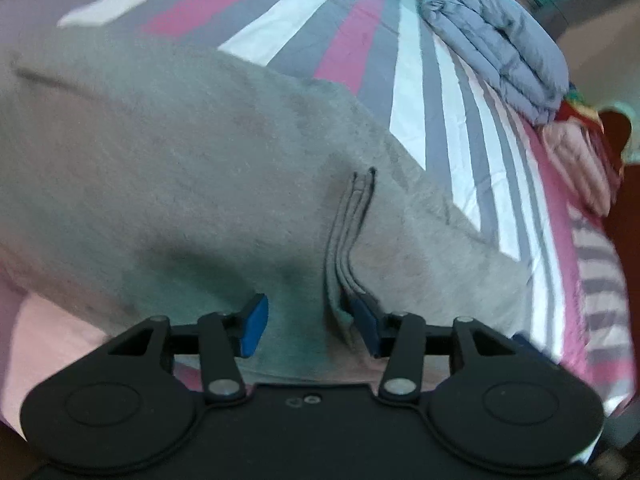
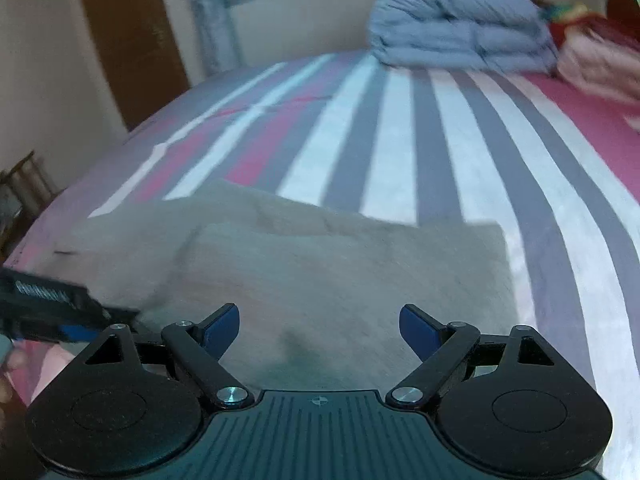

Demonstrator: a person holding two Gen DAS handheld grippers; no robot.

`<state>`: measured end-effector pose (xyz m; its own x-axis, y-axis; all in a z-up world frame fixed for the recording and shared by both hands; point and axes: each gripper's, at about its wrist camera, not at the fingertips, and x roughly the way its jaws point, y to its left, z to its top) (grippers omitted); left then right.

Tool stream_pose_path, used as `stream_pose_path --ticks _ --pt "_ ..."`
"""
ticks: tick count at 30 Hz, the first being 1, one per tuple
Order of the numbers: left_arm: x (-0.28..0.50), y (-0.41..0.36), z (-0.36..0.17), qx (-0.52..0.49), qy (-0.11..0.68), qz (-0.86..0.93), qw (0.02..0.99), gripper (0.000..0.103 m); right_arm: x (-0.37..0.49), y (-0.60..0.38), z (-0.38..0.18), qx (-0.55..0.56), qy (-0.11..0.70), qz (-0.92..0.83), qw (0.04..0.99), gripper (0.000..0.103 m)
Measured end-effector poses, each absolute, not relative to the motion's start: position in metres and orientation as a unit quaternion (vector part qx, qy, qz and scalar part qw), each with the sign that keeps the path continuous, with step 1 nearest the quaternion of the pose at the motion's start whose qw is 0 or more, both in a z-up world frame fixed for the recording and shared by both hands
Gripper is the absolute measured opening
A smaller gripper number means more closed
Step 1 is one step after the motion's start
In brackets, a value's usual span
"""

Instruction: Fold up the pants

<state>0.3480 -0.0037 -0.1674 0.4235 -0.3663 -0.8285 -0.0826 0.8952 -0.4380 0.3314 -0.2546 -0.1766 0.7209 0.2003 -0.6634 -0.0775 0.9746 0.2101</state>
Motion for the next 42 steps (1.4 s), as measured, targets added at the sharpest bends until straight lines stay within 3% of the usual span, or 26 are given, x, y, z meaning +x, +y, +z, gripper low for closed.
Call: stream_pose_path --ticks 2,3,5,10,13,15,19,20,22,23,28,31,34,36,40,42 --pt "0.345 -0.002 -0.163 -0.211 0.526 -0.080 0.820 0.044 0.329 -0.263 -0.182 0.080 0.366 0.071 0.924 0.087" --pt "0.343 -0.002 -0.161 -0.190 0.527 -0.066 0.826 0.056 0.328 -0.266 -0.185 0.074 0.364 0.068 0.926 0.087" --pt "0.339 -0.001 -0.164 -0.171 0.538 -0.038 0.825 0.068 0.317 -0.267 -0.187 0.062 0.360 0.060 0.929 0.087" --pt "0.340 0.009 -0.164 -0.274 0.532 -0.065 0.799 0.070 0.316 -0.272 -0.196 0.088 0.381 0.064 0.918 0.087" --pt "0.345 -0.007 -0.162 -0.256 0.533 -0.079 0.802 0.057 0.314 -0.271 -0.199 0.085 0.381 0.066 0.918 0.087" --pt "0.346 -0.016 -0.163 -0.257 0.534 -0.094 0.800 0.041 0.311 -0.271 -0.198 0.089 0.379 0.066 0.919 0.087" --pt "0.348 -0.028 -0.179 -0.256 0.549 -0.073 0.792 0.040 0.309 -0.275 -0.197 0.103 0.377 0.065 0.918 0.087" --pt "0.348 -0.027 -0.183 -0.263 0.548 -0.069 0.791 0.035 0.308 -0.275 -0.196 0.104 0.376 0.065 0.919 0.087" --pt "0.347 -0.027 -0.187 -0.268 0.539 -0.061 0.796 0.020 0.306 -0.276 -0.196 0.103 0.374 0.064 0.920 0.087" --pt "0.346 -0.026 -0.186 -0.270 0.529 -0.060 0.802 0.007 0.305 -0.276 -0.196 0.103 0.374 0.064 0.919 0.087" --pt "0.331 -0.037 -0.150 -0.236 0.460 -0.076 0.853 0.004 0.302 -0.272 -0.196 0.089 0.370 0.059 0.923 0.087" --pt "0.322 -0.036 -0.136 -0.203 0.431 -0.089 0.875 0.004 0.300 -0.269 -0.187 0.097 0.358 0.065 0.926 0.087" --pt "0.328 -0.035 -0.176 -0.179 0.495 -0.069 0.847 0.006 0.304 -0.254 -0.188 0.053 0.362 0.066 0.928 0.087" --pt "0.325 -0.029 -0.183 -0.192 0.495 -0.065 0.845 0.016 0.311 -0.247 -0.202 0.025 0.394 0.061 0.917 0.087" --pt "0.322 -0.010 -0.157 -0.218 0.475 -0.053 0.851 0.023 0.311 -0.249 -0.199 0.032 0.392 0.063 0.917 0.087" --pt "0.321 0.006 -0.147 -0.227 0.471 -0.023 0.852 0.041 0.310 -0.251 -0.188 0.060 0.370 0.073 0.924 0.087"
